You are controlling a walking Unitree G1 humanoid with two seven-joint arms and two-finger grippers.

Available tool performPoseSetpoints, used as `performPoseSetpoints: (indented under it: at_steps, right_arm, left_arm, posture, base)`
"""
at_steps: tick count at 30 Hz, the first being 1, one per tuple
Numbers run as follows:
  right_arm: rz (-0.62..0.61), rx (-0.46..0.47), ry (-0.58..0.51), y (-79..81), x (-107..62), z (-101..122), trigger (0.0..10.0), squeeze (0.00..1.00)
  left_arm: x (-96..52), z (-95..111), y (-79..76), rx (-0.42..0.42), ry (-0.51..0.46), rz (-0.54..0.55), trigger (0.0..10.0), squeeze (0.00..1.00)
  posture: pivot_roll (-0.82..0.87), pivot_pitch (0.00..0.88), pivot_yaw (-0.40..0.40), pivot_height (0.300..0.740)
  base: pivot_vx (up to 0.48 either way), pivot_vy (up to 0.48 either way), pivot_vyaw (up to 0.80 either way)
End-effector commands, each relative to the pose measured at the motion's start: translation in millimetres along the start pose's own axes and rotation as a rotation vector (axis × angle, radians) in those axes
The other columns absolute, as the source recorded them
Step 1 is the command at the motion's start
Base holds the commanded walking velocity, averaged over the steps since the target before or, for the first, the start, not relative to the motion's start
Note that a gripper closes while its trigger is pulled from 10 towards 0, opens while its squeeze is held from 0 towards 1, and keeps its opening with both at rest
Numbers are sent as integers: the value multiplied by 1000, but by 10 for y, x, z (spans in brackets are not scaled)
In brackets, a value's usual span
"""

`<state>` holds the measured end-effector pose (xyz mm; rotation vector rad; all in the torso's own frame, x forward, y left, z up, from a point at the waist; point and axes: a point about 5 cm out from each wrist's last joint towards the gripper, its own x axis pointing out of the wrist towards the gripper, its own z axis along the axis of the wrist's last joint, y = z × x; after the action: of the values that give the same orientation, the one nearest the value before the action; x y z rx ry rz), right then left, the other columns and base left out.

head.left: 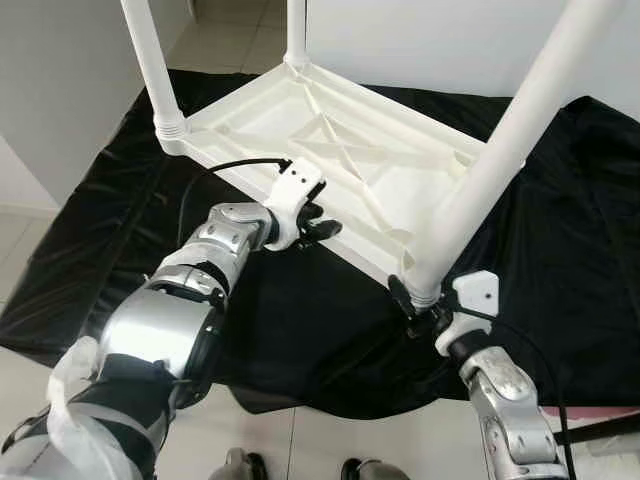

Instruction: Building children table

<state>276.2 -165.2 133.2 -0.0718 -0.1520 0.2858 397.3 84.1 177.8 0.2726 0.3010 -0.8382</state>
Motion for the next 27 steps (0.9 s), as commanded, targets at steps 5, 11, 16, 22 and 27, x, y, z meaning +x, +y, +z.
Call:
performPoseSetpoints:
  at_steps: [5,11,16,22,27]
  right_arm:
    - [-27,-15,-18,-93,164,-3,10000,0]
    - [-17,-6,-36,-44,315,9,10000,0]
    - [-13,-4,-40,-37,350,7,10000,0]
    - [9,-11,-50,35,406,-39,10000,0]
    - [-15,-17,-48,42,353,-81,10000,0]
  left_arm:
    - [-208,-954,106,-143,317,352,10000,0]
    - [-303,-1106,137,-218,323,381,10000,0]
    - [-325,-1160,132,-244,323,388,10000,0]
    - [-378,-1414,18,-363,343,354,10000,0]
    - [-383,-1474,-56,-377,373,254,10000,0]
  posture:
    - [-108,168,40,740]
    - [-69,165,44,740]
    - [-69,165,44,740]
    - [-43,145,41,740]
    - [-43,140,48,740]
  base:
    - [0,0,0]
    - [0,0,0]
    - [0,0,0]
    - [0,0,0]
    - [0,0,0]
